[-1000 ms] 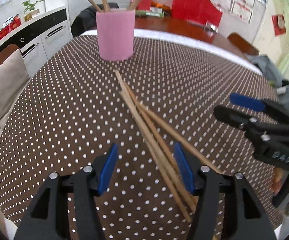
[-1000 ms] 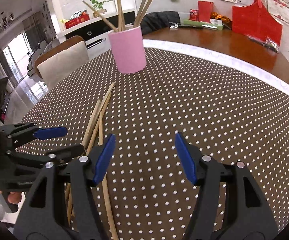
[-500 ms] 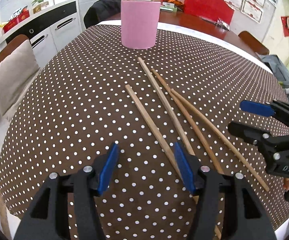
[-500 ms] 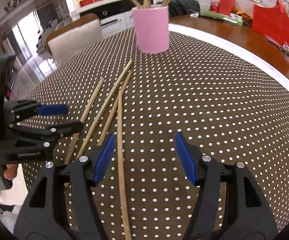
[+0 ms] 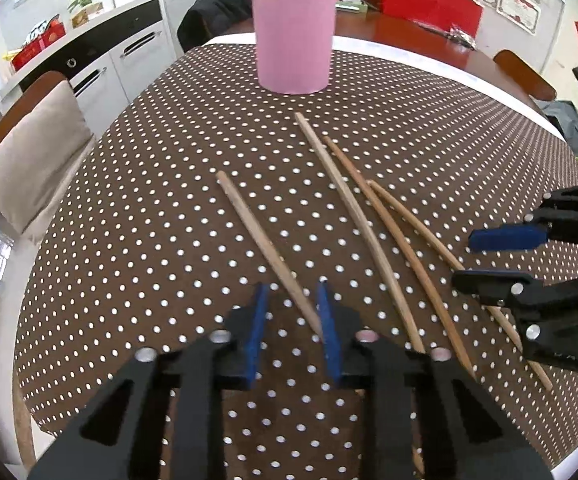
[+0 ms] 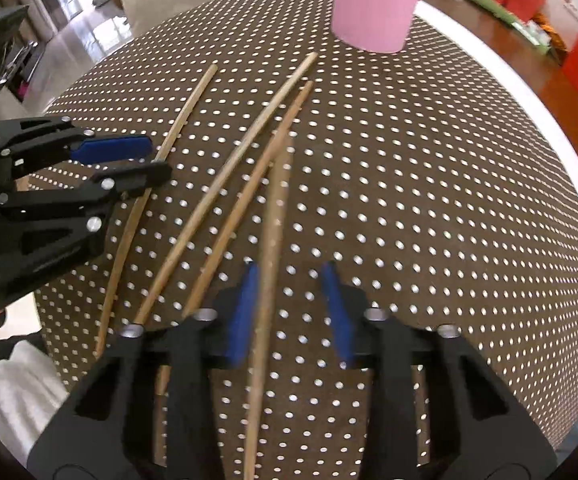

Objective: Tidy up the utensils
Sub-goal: 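Close the left gripper on a chopstick while the right gripper grasps another chopstick, then lift both held chopsticks upright and carry them over the pink cup, then lower the chopsticks into the pink cup and open both grippers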

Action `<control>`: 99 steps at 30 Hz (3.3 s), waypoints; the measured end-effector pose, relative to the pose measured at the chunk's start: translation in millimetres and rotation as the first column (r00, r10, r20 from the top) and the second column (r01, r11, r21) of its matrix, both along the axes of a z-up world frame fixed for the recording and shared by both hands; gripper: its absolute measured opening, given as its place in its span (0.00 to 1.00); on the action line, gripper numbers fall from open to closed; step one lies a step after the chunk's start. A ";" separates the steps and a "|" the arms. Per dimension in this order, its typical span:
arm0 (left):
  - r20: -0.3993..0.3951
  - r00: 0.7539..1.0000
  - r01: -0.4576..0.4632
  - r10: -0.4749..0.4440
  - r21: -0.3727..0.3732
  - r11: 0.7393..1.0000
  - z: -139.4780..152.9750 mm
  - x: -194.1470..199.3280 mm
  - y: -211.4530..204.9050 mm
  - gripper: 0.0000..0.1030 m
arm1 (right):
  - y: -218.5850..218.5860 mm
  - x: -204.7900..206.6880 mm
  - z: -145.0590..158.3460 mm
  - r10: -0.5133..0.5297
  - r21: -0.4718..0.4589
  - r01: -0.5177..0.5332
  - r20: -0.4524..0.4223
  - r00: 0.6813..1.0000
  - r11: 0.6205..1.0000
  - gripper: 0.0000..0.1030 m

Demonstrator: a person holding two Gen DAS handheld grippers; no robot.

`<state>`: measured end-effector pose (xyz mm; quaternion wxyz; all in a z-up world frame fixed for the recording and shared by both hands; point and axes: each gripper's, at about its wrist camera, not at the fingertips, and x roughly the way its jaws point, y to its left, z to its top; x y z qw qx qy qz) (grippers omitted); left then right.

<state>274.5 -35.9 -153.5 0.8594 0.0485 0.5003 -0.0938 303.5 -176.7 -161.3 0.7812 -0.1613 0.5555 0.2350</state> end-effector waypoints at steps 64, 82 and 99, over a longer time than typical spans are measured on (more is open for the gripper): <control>0.595 0.804 0.189 0.024 -0.293 0.937 129.0 24.3 -16.6 0.05 | -69.4 32.2 106.7 -0.331 0.582 0.077 0.344 0.878 0.809 0.06; 0.722 0.682 0.231 0.121 -0.369 0.900 153.1 107.4 -13.2 0.05 | -78.3 76.1 138.7 -0.432 0.668 0.060 0.408 0.804 0.742 0.06; 0.827 0.501 0.209 0.255 -0.401 0.892 158.8 151.7 -11.3 0.05 | -84.3 105.1 190.2 -0.531 0.736 -0.014 0.501 0.683 0.676 0.06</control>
